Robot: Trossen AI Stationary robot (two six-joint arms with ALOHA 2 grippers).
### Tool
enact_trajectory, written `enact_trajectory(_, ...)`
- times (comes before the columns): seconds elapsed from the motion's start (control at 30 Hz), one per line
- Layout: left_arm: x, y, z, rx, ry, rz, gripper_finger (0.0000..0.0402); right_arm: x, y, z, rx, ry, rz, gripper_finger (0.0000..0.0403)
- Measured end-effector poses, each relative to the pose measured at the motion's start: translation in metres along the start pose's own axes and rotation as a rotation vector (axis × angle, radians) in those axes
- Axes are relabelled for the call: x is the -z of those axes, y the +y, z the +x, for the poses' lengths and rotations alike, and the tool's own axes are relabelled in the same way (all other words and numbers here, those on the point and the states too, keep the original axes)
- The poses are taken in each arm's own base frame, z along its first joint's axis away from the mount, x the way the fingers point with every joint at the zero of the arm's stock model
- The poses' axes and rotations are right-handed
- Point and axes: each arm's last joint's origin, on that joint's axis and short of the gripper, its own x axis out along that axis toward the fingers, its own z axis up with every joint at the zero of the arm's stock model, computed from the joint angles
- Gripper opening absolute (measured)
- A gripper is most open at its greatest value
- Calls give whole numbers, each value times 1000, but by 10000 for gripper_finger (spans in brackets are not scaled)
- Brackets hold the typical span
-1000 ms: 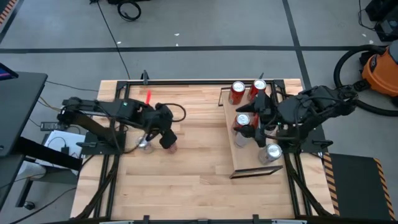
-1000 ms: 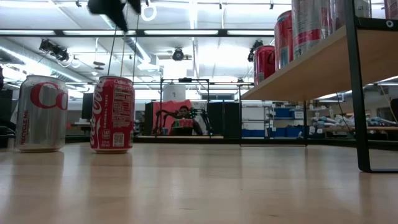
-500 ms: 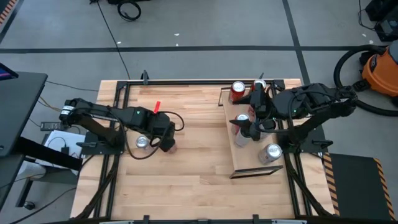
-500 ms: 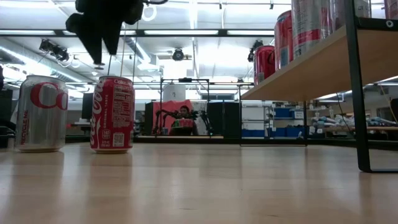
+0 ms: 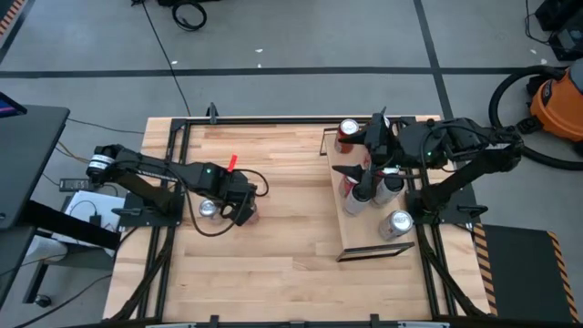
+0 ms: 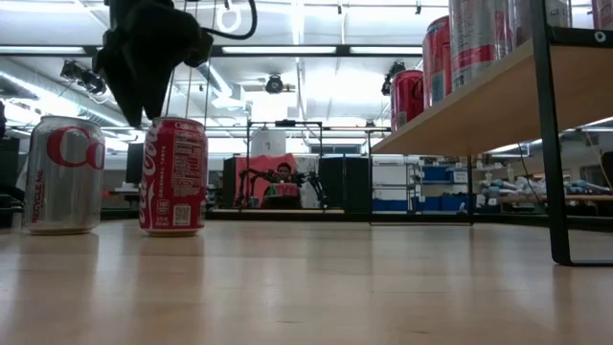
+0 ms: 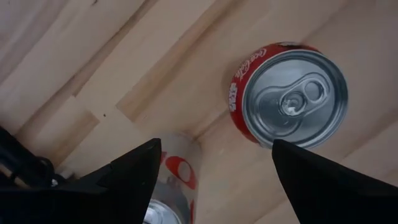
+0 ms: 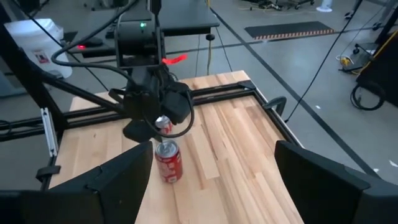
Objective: Place canned beverage on shelf
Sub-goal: Put the red white soda can on the shelf aligned with the other red white soda can
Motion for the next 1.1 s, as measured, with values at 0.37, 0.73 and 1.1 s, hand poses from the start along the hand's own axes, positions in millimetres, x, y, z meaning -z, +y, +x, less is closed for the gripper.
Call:
enact_trajectory(0.37, -10, 8, 2, -88, -96, 61, 318, -1, -1, 1, 9, -5, 13, 348)
enact_trajectory(0.73, -24, 24, -7, -157, -209, 25, 318, 0, 0, 3, 11, 0, 13, 348)
enact_trajectory(1.1, -29, 11, -20, 281, -129, -69, 318, 0, 0, 3, 14, 1, 30, 348)
